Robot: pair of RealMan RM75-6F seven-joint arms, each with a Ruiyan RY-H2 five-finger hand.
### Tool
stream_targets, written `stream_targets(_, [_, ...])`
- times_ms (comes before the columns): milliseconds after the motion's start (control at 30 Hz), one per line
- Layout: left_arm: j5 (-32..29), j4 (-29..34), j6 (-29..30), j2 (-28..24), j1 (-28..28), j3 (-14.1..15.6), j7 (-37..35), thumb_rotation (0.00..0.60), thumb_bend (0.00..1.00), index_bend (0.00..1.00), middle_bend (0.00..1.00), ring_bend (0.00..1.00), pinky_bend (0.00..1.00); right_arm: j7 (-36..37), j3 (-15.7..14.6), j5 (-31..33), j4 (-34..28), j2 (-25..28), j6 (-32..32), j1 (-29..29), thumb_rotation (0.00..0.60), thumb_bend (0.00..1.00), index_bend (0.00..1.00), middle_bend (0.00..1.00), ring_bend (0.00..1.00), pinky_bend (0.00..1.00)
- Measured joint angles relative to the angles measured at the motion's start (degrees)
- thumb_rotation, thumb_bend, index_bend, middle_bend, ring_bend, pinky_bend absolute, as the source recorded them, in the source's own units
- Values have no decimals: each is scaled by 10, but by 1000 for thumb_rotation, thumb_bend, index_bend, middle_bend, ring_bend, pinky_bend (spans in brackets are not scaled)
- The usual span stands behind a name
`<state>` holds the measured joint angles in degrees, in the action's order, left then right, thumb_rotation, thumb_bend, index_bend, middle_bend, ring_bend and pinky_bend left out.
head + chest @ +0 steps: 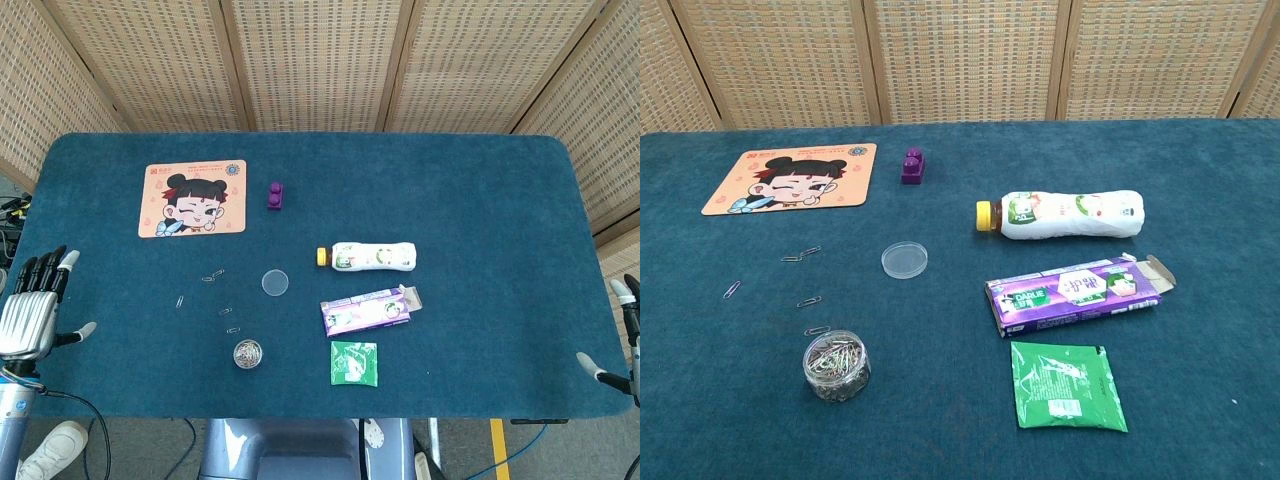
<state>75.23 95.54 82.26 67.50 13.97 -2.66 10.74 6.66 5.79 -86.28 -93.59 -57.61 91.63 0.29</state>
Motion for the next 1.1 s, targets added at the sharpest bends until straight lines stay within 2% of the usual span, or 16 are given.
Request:
stream_targets(133, [1,2,-5,0,0,-2,5,600,33,38,0,0,0,4,0,-2,1,0,1,0,600,0,0,0,0,0])
stream_targets(233, [1,-1,-13,4,4,-5,8,600,42,127,0,0,0,7,0,-2,1,0,0,0,600,0,0,0,0,0])
stream_targets(400, [-4,-21,-44,25,25,-17,9,600,122,307,0,0,0,10,0,-1,2,0,-3,1,600,0,0,0,0,0])
stream_targets(467, [-15,-33,-72,38,40,-24,8,600,166,387,0,0,0,9,1,0,3,-1,-4,2,600,0,0,0,0,0])
stream_targets(567, [-34,-63,-127,66,74,-39,7,600,248,453,0,0,0,9,1,2,4,-2,-8,3,600,0,0,0,0,0])
stream_targets(833, [-96,-189,-240,185,167,-82,15,600,369,478,0,0,0,12,5,16,7,-3,-26,11,600,0,0,0,0,0])
stream_targets(1100, [-149,-257,-284,244,205,-97,50,600,387,477,0,0,0,14,5,19,9,-3,-33,13,600,0,0,0,0,0])
